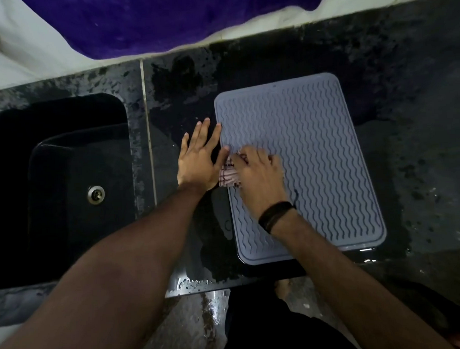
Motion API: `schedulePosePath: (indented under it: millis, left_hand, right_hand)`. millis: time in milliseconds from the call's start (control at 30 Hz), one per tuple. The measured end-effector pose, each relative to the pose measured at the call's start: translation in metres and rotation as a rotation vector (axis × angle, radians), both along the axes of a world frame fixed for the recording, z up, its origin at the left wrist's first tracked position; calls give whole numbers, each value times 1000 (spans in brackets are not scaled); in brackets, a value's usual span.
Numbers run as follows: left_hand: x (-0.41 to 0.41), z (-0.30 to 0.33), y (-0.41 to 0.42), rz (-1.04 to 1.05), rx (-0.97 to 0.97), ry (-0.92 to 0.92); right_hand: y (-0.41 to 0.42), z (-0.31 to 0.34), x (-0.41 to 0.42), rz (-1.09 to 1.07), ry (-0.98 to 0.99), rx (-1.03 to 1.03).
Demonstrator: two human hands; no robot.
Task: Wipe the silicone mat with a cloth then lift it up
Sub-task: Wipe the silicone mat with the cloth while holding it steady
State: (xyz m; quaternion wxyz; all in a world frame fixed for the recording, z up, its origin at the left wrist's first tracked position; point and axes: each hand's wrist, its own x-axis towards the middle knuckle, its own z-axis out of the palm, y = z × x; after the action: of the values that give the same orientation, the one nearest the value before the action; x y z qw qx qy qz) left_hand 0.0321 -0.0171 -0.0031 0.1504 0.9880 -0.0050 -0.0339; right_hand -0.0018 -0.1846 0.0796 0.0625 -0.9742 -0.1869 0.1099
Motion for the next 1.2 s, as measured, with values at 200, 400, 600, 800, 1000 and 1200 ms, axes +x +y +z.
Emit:
schedulePosePath:
  millis: [200, 400, 600, 800, 1000, 1200]
  left_hand:
    - [2, -4, 1, 15, 4, -8]
    - [2, -5, 2, 18, -22, 2]
    - [1, -2, 1, 23, -14, 8]
    - [0, 1, -2, 23, 2, 3]
    - [0, 0, -1, 23, 7, 19]
    - [1, 1, -1, 25, 16, 30]
  right_hand:
    - [-4, -9, -30, 69, -10, -62]
    - [-38, -5, -101, 66, 38, -54]
    - [-40, 6, -93, 22, 95, 14]
    - [-5, -2, -48, 54, 38, -26]
    - [-28, -10, -91, 150, 62, -81]
    - [-59, 7, -132, 167, 191, -69]
